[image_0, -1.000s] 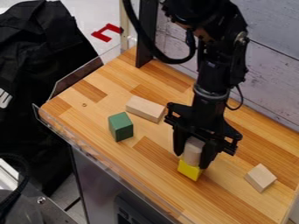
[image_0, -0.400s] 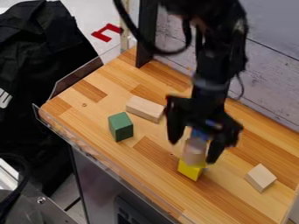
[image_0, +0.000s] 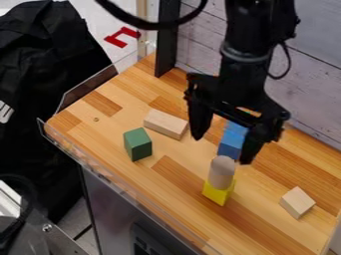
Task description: Picking the blue block puting it ontop of the pyramid
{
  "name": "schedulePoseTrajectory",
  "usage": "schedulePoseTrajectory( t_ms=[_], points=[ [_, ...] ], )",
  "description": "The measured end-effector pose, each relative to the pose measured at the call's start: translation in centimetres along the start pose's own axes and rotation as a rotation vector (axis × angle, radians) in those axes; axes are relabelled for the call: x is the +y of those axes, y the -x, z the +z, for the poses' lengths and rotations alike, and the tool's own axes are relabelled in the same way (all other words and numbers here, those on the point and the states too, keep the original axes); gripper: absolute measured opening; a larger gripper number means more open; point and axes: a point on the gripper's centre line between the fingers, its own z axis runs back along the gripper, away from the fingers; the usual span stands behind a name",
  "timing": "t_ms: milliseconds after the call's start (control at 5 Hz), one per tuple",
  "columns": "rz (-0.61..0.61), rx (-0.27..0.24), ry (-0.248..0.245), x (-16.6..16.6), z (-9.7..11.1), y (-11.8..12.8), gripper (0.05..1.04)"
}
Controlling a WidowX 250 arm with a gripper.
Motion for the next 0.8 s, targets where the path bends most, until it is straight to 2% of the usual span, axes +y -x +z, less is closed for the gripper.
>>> schedulePoseTrajectory(
  t_ms=[200, 400, 600, 800],
  points=[
    [0.017, 0.016, -0.025, 0.7, -0.6, -0.6, 1.000],
    [0.058, 0.024, -0.078, 1.8, -1.1, -1.4, 1.000],
    [0.077, 0.030, -0.081, 2.2, -1.5, -1.6, 1.000],
    [0.056, 0.024, -0.038, 2.0, -1.6, -1.9, 1.000]
  ],
)
